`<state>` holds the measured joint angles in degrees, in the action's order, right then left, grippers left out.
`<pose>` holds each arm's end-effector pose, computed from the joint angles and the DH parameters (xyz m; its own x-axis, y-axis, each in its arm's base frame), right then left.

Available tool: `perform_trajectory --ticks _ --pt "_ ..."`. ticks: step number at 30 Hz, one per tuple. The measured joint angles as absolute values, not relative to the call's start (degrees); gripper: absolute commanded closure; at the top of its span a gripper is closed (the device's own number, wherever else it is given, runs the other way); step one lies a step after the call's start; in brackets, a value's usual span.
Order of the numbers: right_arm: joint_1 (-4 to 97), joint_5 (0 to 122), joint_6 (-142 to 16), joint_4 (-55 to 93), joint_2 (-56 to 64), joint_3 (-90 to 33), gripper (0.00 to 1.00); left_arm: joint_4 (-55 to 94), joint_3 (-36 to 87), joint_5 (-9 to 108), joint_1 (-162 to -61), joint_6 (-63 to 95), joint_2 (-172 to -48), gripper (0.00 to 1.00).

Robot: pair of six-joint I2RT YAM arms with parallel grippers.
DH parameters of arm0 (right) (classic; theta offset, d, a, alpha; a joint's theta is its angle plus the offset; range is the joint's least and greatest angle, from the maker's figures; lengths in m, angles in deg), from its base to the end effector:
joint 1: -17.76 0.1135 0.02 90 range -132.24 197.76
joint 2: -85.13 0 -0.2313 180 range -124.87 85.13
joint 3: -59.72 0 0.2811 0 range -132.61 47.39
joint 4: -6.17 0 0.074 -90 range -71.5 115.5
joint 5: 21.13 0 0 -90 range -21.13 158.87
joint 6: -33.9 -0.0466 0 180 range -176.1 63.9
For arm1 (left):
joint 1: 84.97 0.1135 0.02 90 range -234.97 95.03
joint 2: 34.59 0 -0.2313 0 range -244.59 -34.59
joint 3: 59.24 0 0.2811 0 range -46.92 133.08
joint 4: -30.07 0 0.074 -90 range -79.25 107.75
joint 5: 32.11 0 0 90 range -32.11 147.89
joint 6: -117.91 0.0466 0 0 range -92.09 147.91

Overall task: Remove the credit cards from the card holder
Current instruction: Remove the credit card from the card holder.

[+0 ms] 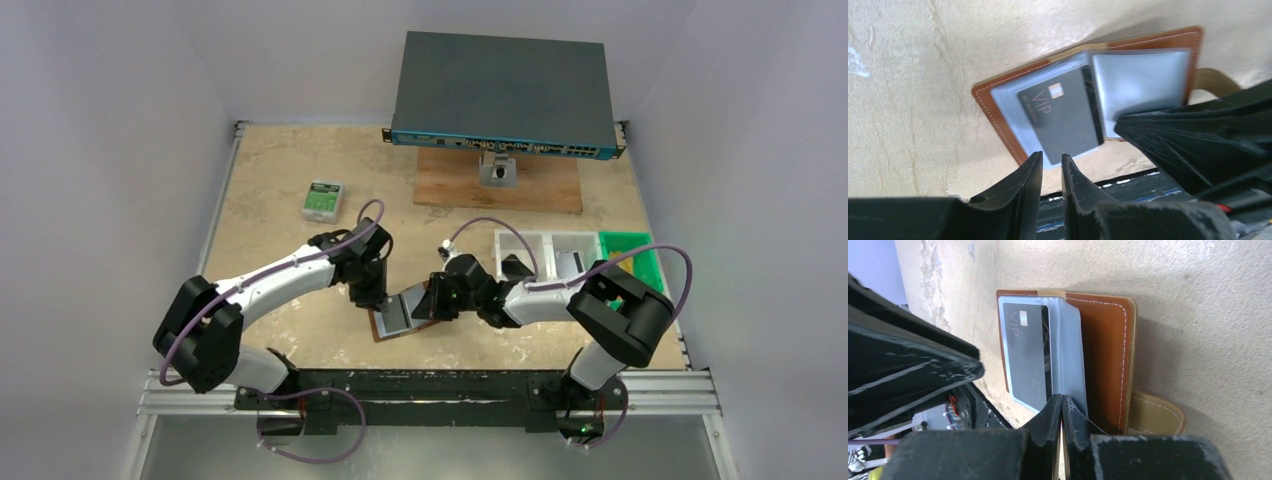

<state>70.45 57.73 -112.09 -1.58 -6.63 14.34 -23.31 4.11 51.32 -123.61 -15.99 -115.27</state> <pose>0.1835 0.2556 0.0665 -0.9344 0.1157 -0.3370 -0.1740 0.6771 0.7150 0.2237 -0.1856 0.1445 -0.9818 -0.0970 -0.1632 -0.0430 0.9508 -0.3069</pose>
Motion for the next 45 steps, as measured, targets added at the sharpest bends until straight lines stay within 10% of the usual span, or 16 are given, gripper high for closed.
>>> perform_trajectory --ticks 45 --pt "69.1 50.2 -124.0 -24.4 -16.0 19.6 0.79 -19.3 4.5 51.5 -124.5 -20.1 -125.1 1.0"
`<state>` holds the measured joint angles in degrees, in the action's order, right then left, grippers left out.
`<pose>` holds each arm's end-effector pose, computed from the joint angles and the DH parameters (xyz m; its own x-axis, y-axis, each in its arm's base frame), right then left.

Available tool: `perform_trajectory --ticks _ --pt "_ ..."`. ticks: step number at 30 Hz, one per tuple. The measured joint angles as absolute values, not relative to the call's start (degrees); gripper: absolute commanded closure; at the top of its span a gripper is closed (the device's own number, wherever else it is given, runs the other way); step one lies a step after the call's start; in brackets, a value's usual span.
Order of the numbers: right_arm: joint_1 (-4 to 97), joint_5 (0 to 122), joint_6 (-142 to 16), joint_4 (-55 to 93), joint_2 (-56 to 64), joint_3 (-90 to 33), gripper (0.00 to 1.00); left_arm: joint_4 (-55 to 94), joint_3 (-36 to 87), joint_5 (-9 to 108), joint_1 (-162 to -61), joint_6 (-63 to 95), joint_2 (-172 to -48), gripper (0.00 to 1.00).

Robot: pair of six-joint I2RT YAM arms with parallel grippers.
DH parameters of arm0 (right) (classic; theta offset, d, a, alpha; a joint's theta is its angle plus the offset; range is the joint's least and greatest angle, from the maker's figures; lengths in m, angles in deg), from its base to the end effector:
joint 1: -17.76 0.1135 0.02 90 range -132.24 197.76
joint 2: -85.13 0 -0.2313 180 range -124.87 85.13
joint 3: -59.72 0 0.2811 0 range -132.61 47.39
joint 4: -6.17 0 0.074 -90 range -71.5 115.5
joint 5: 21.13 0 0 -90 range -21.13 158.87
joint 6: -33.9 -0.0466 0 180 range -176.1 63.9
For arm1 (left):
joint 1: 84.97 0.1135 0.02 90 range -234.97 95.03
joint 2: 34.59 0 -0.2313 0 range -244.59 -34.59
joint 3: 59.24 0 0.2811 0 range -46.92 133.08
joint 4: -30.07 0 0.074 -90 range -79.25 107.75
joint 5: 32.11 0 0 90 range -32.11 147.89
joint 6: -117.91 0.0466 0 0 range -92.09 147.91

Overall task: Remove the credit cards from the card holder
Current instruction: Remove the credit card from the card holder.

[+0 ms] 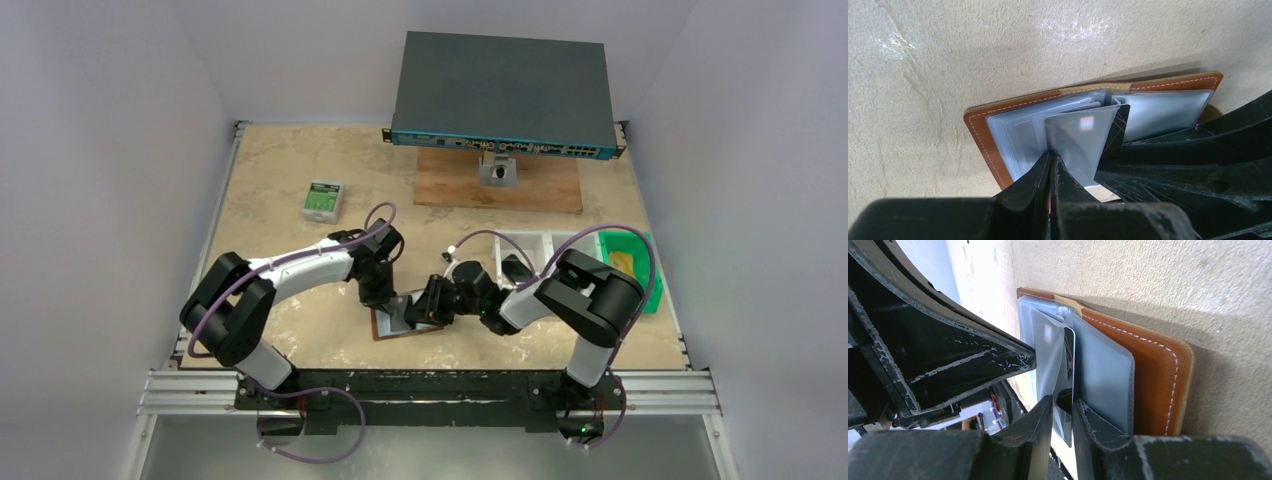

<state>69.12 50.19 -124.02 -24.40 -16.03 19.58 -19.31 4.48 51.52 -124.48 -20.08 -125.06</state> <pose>0.1774 0.2458 0.0346 -0.9644 0.1995 -0.1736 -0.0497 0.5081 0.8599 0.2295 -0.1960 0.1015 -0.9863 -0.1438 -0.0804 -0.1196 0.9608 -0.2502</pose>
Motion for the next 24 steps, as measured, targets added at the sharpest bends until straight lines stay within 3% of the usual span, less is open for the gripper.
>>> perform_trajectory --ticks 11,24 --pt "67.4 48.8 -126.7 -31.8 -17.7 23.3 0.94 -19.0 5.1 50.7 -124.5 -21.2 -126.4 1.0" --pt "66.4 48.4 -131.2 -44.2 -20.8 28.1 1.0 -19.6 6.1 50.3 -124.6 -22.3 -127.6 1.0"
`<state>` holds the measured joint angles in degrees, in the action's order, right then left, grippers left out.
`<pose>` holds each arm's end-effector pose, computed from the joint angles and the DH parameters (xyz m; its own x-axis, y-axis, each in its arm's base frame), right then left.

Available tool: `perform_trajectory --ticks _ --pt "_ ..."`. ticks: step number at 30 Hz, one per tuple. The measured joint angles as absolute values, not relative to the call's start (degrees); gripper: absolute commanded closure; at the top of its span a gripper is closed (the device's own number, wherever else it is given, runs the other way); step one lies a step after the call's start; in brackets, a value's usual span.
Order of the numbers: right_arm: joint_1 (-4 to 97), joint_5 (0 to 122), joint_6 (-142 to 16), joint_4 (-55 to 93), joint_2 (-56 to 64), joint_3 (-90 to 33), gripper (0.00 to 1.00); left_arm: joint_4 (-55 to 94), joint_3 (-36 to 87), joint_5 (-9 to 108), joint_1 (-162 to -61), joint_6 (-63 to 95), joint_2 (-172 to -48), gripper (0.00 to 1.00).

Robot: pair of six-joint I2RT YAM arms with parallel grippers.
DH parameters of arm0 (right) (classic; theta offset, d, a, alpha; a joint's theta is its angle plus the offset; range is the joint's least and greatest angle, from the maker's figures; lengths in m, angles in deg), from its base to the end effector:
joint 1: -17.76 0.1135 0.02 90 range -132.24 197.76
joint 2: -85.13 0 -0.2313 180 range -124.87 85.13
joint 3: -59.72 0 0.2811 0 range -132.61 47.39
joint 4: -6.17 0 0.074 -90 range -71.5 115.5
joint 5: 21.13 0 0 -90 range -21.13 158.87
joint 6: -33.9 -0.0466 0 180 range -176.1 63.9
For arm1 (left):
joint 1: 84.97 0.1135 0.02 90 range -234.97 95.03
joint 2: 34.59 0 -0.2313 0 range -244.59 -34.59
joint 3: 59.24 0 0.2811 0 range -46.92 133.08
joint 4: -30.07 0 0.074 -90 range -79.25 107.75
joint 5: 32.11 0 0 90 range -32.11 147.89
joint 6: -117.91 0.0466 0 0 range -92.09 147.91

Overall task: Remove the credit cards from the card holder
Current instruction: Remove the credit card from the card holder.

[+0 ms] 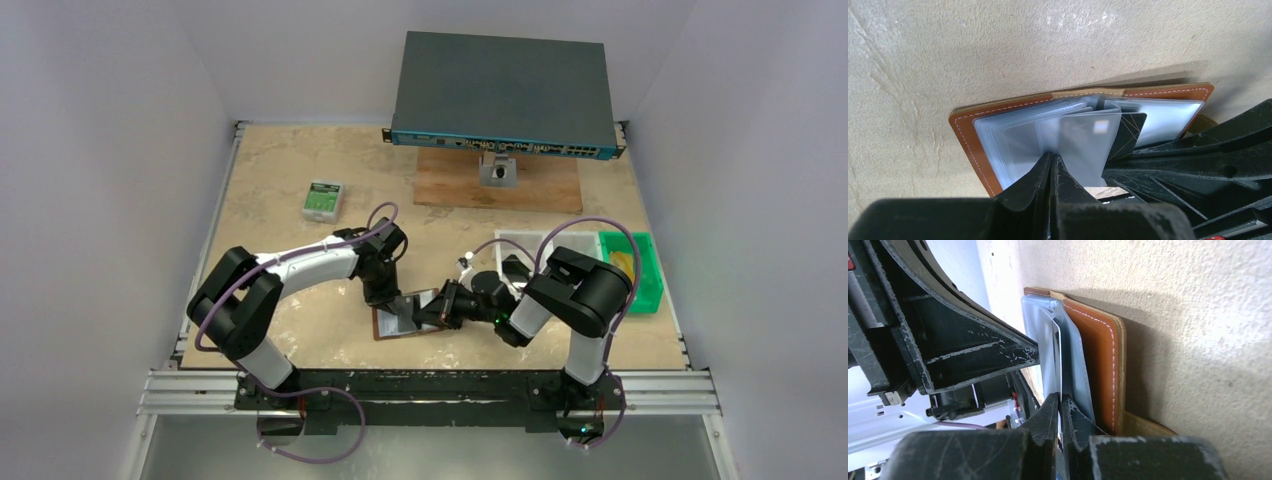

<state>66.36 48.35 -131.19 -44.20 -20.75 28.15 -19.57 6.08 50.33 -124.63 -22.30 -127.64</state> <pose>0.1642 0.2110 0.0176 -0.9526 0.2880 -0.0977 0.0240 0.3917 0.9198 0.2327 -0.2009 0.0964 -0.9839 -0.1737 -0.0413 -0.1582 0.9552 -0.2502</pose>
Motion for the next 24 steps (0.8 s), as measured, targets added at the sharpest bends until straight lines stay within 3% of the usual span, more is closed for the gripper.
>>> perform_trajectory --ticks 11,14,17,21,24 --pt "65.6 49.8 -131.9 -43.9 -17.7 31.0 0.99 -19.5 5.8 50.1 -124.0 -22.6 -127.6 1.0" --pt "65.6 50.3 -131.5 -41.7 -16.3 31.1 0.85 -19.2 5.6 50.0 -123.9 -22.7 -127.4 1.0" --pt "65.6 50.3 -130.4 -39.4 -15.3 31.0 0.78 -19.2 5.6 50.0 -123.9 -22.7 -127.3 1.0" --pt "65.6 50.1 -129.6 -37.8 -15.4 29.5 0.79 -19.0 5.3 49.8 -123.9 -22.7 -127.1 1.0" --pt "65.6 50.1 -129.0 -36.8 -15.8 28.2 0.88 -19.0 5.3 49.7 -123.7 -22.8 -127.1 1.0"
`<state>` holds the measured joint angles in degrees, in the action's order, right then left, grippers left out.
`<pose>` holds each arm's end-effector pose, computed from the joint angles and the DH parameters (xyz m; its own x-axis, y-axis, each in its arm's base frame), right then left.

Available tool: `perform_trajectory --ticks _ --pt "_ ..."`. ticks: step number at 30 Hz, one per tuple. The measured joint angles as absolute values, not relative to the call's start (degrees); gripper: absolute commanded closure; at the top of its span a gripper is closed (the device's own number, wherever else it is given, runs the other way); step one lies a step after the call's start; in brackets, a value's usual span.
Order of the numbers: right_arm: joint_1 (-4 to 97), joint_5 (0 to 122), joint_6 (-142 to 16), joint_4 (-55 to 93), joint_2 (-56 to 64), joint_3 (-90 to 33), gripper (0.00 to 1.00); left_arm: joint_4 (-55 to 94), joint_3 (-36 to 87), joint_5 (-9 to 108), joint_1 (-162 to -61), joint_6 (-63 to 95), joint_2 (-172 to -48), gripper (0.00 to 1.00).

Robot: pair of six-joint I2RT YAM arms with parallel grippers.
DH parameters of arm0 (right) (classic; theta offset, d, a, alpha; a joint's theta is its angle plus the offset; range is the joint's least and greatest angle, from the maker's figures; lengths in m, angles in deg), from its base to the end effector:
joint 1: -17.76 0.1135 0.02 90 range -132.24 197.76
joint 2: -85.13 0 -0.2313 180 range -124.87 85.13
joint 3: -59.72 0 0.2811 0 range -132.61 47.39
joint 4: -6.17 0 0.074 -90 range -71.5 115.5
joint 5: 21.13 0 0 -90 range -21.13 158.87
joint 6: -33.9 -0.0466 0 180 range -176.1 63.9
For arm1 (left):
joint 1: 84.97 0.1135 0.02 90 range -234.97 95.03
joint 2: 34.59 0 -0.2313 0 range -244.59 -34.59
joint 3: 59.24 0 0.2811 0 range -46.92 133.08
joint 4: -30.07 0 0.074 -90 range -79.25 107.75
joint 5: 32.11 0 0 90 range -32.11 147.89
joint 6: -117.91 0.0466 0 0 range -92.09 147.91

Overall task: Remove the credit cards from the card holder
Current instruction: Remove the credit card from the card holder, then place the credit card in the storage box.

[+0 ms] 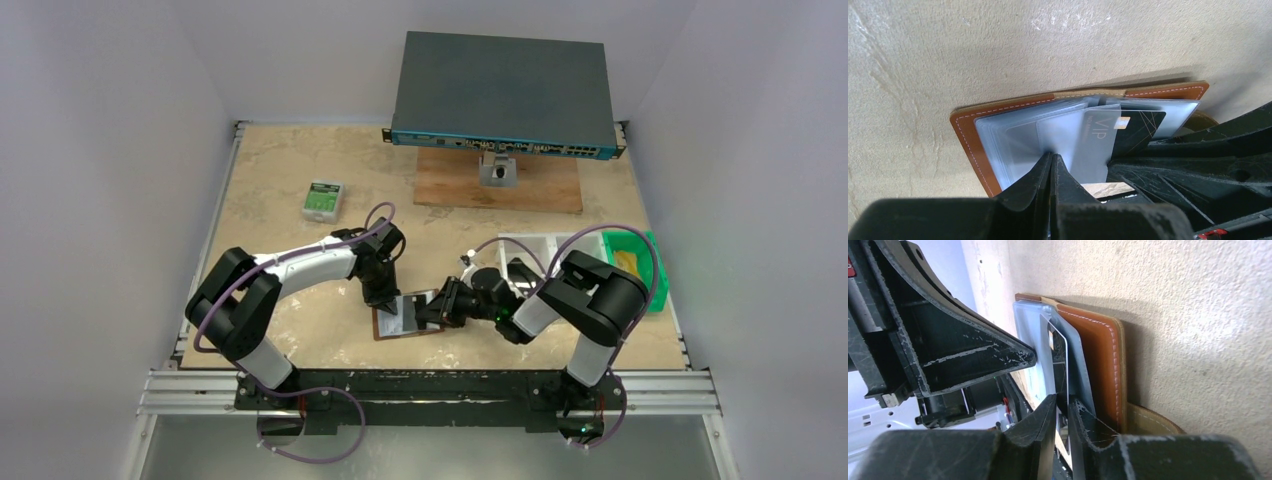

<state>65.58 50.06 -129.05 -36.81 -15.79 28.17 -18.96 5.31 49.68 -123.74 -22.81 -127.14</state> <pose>0.1693 0.2092 0.0250 -0.9436 0.3065 -0.1256 0.0228 0.4385 0.8984 0.2340 -0.1965 0.0955 -0.9801 -0.1955 -0.0344 -0.1799 0.9482 -0.2618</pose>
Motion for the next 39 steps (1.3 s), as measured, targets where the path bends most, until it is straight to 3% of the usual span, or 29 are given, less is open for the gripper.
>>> perform_trajectory --ticks 4,22,39 --pt "65.6 50.1 -128.5 -35.0 -15.6 27.8 1.0 -19.0 5.3 49.6 -123.6 -23.4 -127.1 1.0" --pt "65.6 57.7 -119.3 -10.5 0.6 24.9 1.0 -18.9 5.1 49.7 -123.6 -23.8 -126.9 1.0" --pt "65.6 58.9 -110.4 8.7 10.8 14.5 1.0 -22.7 5.9 53.4 -123.7 -20.3 -124.7 0.98"
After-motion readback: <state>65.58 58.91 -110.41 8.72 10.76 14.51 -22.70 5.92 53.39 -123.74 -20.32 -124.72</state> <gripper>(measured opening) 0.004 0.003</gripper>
